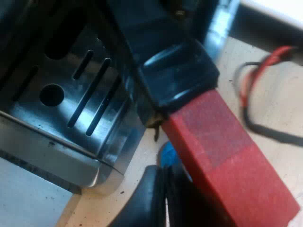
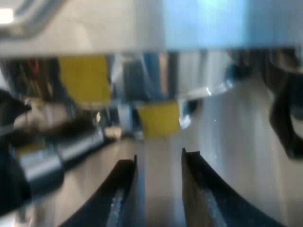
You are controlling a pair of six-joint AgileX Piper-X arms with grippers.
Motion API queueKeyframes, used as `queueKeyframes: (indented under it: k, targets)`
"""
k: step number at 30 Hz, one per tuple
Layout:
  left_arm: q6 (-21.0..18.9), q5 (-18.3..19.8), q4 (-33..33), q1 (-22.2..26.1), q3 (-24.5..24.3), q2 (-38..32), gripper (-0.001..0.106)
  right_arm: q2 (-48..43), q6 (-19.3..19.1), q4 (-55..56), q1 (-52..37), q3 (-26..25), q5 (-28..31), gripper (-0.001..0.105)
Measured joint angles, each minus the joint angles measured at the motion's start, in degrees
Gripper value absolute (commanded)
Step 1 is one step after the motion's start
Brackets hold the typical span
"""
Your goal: Put the handle in the coffee machine
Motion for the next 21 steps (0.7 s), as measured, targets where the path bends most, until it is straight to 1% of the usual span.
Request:
queueKeyframes:
  k: [2,5,6,8,9,10,13,15,17,19,21]
  targets:
    - [-0.1,0.6,0.0,0.0,0.2,0.0,0.001,-3.9,3.2,4.3,0.5,3.0,-0.6,0.026]
    - [-1.7,1.6,-0.1,-0.3,0.3,0.0,0.001,-9.9,6.1,8.3,1.0,6.7,-3.1,0.026]
    - [-1.7,1.7,-0.1,-0.3,0.3,0.0,0.001,-11.0,6.4,9.0,1.1,7.5,-3.9,0.026]
    - [-1.9,1.7,-0.1,-0.8,0.3,0.0,0.001,-14.4,8.2,11.3,1.5,11.0,-4.7,0.026]
    - [-1.8,1.7,-0.1,-1.0,0.3,0.0,0.001,-14.4,8.4,11.5,1.5,11.0,-4.8,0.026]
    - [-2.0,1.7,0.1,-1.5,0.3,0.0,0.001,-16.1,9.8,13.3,2.0,13.5,-5.0,0.026]
    - [-2.5,1.7,0.1,-3.0,0.3,0.0,0.001,-19.4,10.2,16.0,2.9,17.4,-5.3,0.026]
    - [-2.9,1.8,0.1,-3.6,0.3,0.0,0.001,-20.9,10.2,17.5,3.6,18.3,-5.4,0.026]
    - [-3.0,1.8,0.1,-4.9,0.3,0.0,0.001,-25.5,10.2,22.2,5.5,20.5,-5.8,0.026]
    - [-3.4,1.8,0.1,-6.0,0.3,0.0,0.001,-28.0,10.2,25.5,6.7,21.3,-6.5,0.027]
    - [-3.5,1.6,0.1,-7.1,0.3,0.0,0.001,-30.7,10.5,28.2,7.6,21.6,-6.6,0.031]
